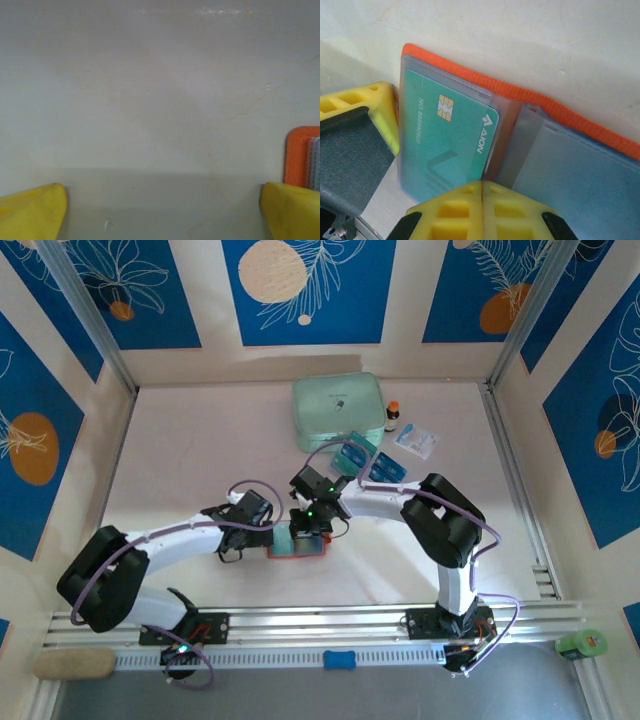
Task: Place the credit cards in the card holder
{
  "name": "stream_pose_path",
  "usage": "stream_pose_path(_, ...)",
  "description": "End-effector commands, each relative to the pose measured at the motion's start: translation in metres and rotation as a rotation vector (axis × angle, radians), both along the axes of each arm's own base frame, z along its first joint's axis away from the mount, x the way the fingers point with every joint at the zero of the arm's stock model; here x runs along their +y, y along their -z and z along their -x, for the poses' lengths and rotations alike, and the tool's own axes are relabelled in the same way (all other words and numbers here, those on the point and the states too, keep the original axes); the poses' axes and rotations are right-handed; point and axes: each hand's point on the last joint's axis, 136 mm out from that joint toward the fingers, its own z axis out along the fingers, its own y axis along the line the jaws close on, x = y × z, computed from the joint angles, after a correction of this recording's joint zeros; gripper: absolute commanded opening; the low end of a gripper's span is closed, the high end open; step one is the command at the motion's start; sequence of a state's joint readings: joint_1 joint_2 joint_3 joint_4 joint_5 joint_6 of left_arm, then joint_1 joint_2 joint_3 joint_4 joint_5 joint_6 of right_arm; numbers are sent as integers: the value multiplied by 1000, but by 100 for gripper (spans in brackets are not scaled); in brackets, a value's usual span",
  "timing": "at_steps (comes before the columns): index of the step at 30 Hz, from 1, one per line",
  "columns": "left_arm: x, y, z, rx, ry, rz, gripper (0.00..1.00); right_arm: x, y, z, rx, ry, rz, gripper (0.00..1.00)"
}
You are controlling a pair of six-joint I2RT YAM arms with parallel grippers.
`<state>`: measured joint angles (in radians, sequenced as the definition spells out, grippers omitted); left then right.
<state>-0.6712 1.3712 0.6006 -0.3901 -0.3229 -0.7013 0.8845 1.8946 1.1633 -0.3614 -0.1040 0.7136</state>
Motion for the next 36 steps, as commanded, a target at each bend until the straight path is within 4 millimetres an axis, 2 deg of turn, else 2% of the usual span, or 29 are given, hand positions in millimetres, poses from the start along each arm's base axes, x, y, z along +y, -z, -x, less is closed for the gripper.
stream_pose_path(1, 3, -5, 1, -2, -8, 10, 100, -2, -20, 0, -20, -3, -18, 0)
stream_pose_path(5, 1, -16, -3, -28, -6, 21, 100, -9, -25, -2, -33, 9, -16, 0)
stream_pose_path(12, 2, -33, -7, -62, -11, 25, 100, -24, -8, 3, -10, 25, 19, 0)
stream_pose_path(23, 1, -34, -6, -62, -7, 35, 100, -54, 6, 2, 1, 56, 67, 0)
stream_pose_path(27, 0, -33, -6, -60, -6, 38, 100, -56, -1, 0, -9, 59, 51, 0)
stream_pose_path(36, -2, -33, -6, -59, 2, 44, 100, -43, -25, -1, -31, 49, -12, 0)
